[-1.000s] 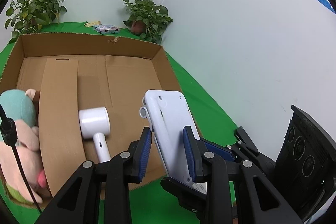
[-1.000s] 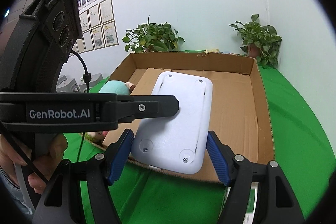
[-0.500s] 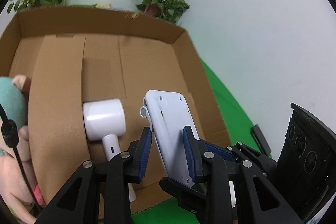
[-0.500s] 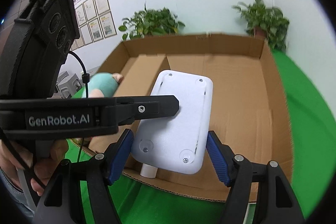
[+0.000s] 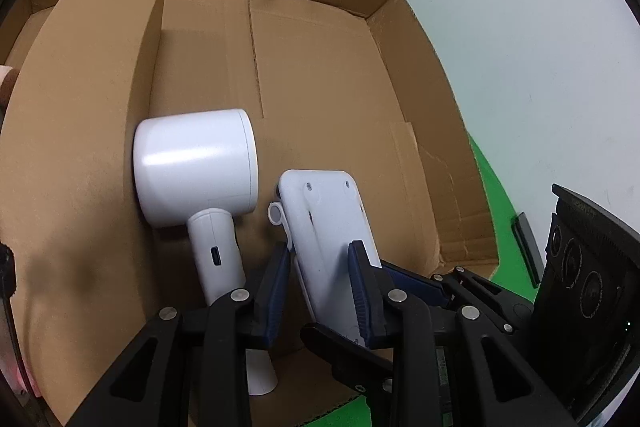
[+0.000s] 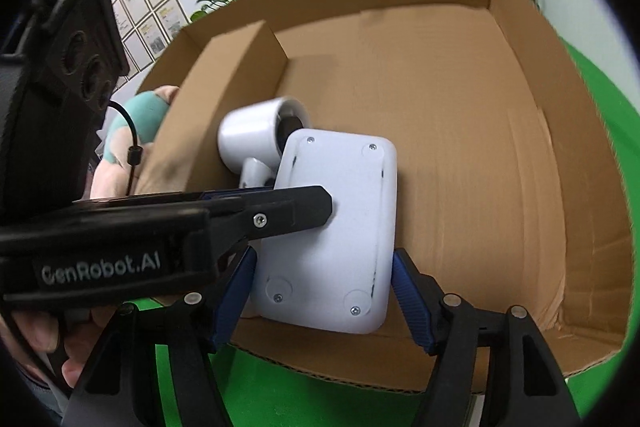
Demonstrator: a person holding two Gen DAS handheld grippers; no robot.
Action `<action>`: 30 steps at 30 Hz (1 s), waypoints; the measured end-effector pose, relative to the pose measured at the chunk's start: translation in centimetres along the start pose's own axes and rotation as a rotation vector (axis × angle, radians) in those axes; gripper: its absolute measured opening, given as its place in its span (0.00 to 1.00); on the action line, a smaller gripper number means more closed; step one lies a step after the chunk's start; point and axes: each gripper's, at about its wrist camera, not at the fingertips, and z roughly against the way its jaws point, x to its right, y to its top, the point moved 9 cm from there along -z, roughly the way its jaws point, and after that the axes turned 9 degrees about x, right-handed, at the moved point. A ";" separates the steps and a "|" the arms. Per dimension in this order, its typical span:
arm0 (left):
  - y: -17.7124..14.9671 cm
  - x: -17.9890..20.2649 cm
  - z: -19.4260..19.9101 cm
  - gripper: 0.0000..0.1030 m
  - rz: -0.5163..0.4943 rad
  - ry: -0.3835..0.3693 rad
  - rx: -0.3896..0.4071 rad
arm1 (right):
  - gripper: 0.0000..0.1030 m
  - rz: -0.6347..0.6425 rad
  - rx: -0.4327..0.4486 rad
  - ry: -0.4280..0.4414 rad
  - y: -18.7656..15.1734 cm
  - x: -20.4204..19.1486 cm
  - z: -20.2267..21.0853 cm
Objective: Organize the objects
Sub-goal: 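Lower the white case into the tray beside the hair dryer and release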
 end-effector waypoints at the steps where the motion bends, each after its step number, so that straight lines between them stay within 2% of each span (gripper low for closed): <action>1: -0.1 0.0 -0.1 0.26 -0.003 0.008 -0.003 | 0.65 -0.001 -0.003 0.002 -0.1 0.0 0.0; 5: -0.7 0.1 0.5 0.24 -0.001 0.026 0.004 | 0.65 0.002 -0.011 0.005 -0.3 0.1 0.1; 22: -0.8 -2.6 8.3 0.24 -0.015 0.095 0.147 | 0.65 0.045 -0.060 -0.075 -1.1 -0.5 -1.6; 23: -0.8 -2.7 8.7 0.26 -0.023 0.101 0.152 | 0.68 0.043 -0.053 -0.072 -1.0 -0.5 -1.3; 24: -0.8 -2.8 9.2 0.27 -0.037 0.116 0.164 | 0.76 0.039 -0.046 -0.068 -0.9 -0.5 -0.9; 25: -0.9 -2.8 9.8 0.27 -0.055 0.135 0.182 | 0.80 0.036 -0.028 -0.060 -0.7 -0.5 -0.5; 27: -0.8 -2.6 10.8 0.30 -0.092 0.168 0.219 | 0.82 0.053 0.008 -0.066 -0.2 -0.6 0.5; 29: -1.0 -2.5 11.9 0.49 -0.109 0.206 0.256 | 0.86 0.064 0.048 -0.071 0.1 -0.8 1.8; 30: -1.1 -2.3 12.9 0.53 -0.120 0.237 0.302 | 0.94 0.072 0.080 -0.074 0.3 -0.9 2.9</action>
